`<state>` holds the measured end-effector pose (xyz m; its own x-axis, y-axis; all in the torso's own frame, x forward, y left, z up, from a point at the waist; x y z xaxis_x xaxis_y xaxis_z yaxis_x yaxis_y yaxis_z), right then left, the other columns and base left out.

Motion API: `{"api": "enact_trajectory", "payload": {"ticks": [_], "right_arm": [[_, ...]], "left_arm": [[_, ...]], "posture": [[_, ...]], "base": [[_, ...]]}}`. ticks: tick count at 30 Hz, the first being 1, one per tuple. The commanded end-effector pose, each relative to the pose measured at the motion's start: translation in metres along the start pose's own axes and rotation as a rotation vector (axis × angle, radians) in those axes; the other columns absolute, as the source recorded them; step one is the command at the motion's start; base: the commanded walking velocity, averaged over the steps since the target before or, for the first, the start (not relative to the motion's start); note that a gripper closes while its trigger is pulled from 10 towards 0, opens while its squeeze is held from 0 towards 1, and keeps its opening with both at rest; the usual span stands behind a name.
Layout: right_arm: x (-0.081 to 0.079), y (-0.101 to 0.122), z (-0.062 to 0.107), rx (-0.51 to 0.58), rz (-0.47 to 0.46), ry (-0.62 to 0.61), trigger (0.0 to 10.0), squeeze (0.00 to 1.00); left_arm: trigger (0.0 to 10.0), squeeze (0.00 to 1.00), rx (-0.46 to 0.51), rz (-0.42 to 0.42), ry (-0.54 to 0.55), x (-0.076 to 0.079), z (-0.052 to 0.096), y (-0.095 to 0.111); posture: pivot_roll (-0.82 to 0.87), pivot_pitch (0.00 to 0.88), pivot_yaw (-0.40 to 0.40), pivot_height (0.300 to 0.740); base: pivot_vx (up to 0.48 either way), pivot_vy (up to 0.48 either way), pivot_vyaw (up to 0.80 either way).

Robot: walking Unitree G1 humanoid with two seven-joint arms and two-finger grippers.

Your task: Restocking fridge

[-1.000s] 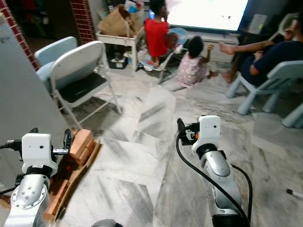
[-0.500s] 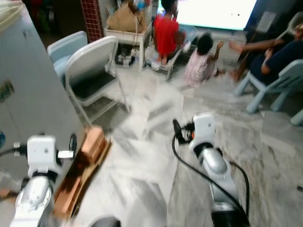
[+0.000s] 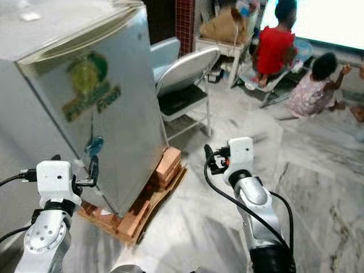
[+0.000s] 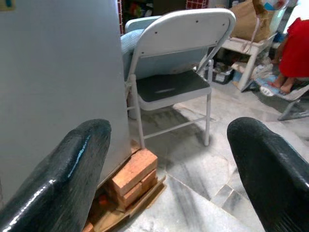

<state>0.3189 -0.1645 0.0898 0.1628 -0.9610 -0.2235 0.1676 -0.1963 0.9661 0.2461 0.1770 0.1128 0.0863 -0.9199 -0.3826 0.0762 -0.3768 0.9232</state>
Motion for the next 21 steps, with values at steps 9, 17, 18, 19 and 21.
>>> {"api": "enact_trajectory", "payload": {"ticks": [9,17,18,19,21], "right_arm": [[-0.001,0.003,-0.003,0.011,0.006,-0.01,10.0,0.0],[0.001,-0.003,0.001,-0.015,0.015,-0.014,10.0,0.0],[-0.001,-0.003,0.0,-0.015,0.02,-0.01,10.0,0.0],[-0.001,-0.003,-0.001,-0.015,0.021,-0.009,10.0,0.0],[-0.002,-0.002,-0.002,-0.013,0.024,-0.007,10.0,0.0]], "left_arm": [[10.0,0.0,-0.019,-0.004,0.035,-0.009,0.006,-0.004],[10.0,0.0,0.003,0.0,0.022,-0.008,0.009,-0.002],[10.0,0.0,0.005,-0.012,0.027,-0.008,0.008,-0.001],[10.0,0.0,0.007,-0.02,0.027,-0.009,0.008,-0.001],[10.0,0.0,0.012,-0.033,0.021,-0.008,0.008,0.0]], "posture": [[0.06,0.0,-0.035,0.74],[0.06,0.0,-0.04,0.74],[0.06,0.0,-0.04,0.74],[0.06,0.0,-0.04,0.74],[0.06,0.0,-0.045,0.74]], "base": [[0.0,0.396,0.0],[0.0,0.078,-0.6],[0.0,0.0,-0.8],[0.0,0.0,-0.8],[0.0,0.0,-0.8]]}}
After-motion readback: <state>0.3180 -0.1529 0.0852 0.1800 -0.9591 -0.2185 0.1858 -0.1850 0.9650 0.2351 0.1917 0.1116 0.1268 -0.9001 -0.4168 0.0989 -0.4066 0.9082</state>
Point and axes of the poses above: a point about 5 cm out from each wrist's last joint towards the gripper, its own z axis pointing back from the gripper into the wrist, its own y axis along the axis of the wrist's last joint, x = y × z, the point moved 3 cm from there along -z, pointing out of the wrist towards the gripper, and after that the axes turned 14 degrees about -z, right-handed, at the moved point
